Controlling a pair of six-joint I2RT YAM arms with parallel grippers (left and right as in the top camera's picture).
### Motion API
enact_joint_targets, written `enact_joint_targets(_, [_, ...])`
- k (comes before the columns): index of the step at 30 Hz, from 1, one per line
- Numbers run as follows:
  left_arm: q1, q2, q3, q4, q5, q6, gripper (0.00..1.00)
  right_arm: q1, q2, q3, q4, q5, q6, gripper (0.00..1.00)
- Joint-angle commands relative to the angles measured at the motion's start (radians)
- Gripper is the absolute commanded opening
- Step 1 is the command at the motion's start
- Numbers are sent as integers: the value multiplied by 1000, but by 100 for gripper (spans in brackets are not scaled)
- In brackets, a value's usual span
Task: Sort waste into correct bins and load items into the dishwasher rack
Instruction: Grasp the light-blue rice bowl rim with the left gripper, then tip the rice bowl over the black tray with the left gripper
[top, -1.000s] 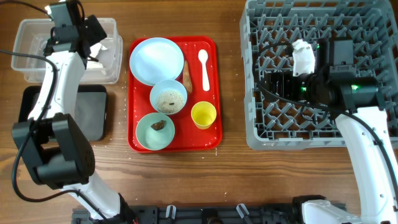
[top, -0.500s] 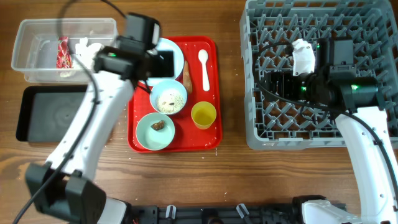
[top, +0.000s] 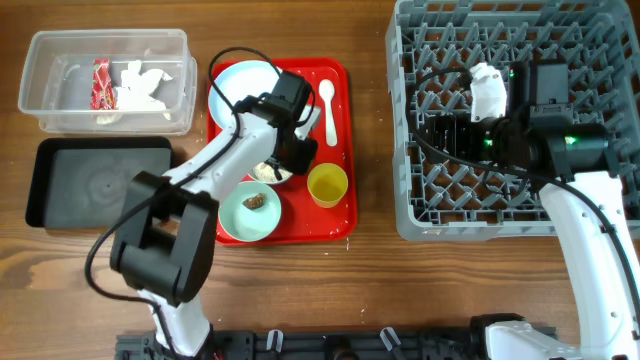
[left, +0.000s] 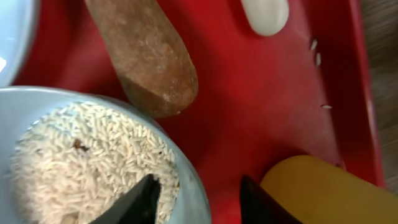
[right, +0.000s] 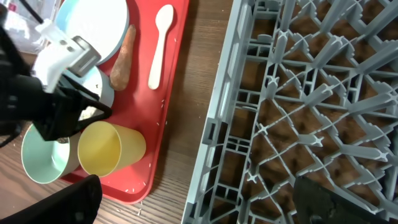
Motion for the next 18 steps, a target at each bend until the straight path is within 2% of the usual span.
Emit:
enact_joint_targets(1, [-6,40,-10,22,16,-12,33,5,10,21,0,-13,4,100])
enact_joint_targets(5, [-7,43,-10,33,15,-12,13,5,10,21,-3,-13,4,99])
enact_joint_targets(7, [-7,42,-10,38,15,-27,11,5,10,21,-2,-13,4,100])
enact_joint_targets(9, [-6,39,-9,40,11,-62,4,5,10,20,0,-13,3,100])
enact_joint_targets(15, [15,-23,6,27,13,-91,4,5,10,20,-1,-13,4,100])
enact_joint_targets(18, [60,-98,59,-29,19,-94,4,5,10,20,0,-13,4,100])
